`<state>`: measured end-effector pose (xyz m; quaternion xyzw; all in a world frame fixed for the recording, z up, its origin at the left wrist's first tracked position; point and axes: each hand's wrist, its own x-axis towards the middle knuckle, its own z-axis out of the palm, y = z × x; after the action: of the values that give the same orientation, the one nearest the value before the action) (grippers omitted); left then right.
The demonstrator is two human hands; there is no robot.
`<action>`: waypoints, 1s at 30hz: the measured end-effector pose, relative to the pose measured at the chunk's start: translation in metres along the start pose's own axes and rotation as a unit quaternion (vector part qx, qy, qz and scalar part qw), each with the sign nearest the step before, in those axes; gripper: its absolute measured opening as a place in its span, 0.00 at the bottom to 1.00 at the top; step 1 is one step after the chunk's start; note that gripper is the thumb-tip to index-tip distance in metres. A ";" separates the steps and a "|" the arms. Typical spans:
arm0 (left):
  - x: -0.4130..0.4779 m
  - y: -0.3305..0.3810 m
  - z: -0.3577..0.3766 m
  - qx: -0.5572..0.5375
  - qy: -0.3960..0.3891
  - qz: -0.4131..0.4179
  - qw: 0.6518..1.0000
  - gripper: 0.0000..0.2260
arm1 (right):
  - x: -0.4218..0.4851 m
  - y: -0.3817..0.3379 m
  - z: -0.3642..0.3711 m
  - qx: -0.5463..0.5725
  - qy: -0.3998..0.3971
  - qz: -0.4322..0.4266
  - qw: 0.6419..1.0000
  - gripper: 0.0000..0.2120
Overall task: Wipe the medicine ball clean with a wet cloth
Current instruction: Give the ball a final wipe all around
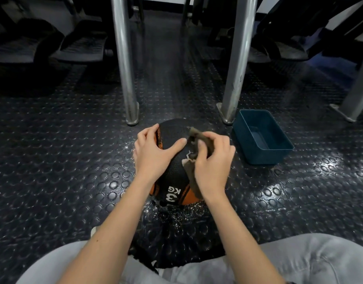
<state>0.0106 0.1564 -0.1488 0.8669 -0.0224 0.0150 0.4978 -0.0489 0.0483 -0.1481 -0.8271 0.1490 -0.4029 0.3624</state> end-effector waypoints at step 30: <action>-0.042 -0.007 0.007 0.010 -0.001 0.071 0.997 0.45 | 0.099 0.085 0.003 0.075 -0.246 0.292 0.921 0.11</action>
<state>-0.0305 0.1552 -0.1601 0.8682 -0.0841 0.0501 0.4864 0.0198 -0.0628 -0.1551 -0.7902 0.2591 -0.0728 0.5506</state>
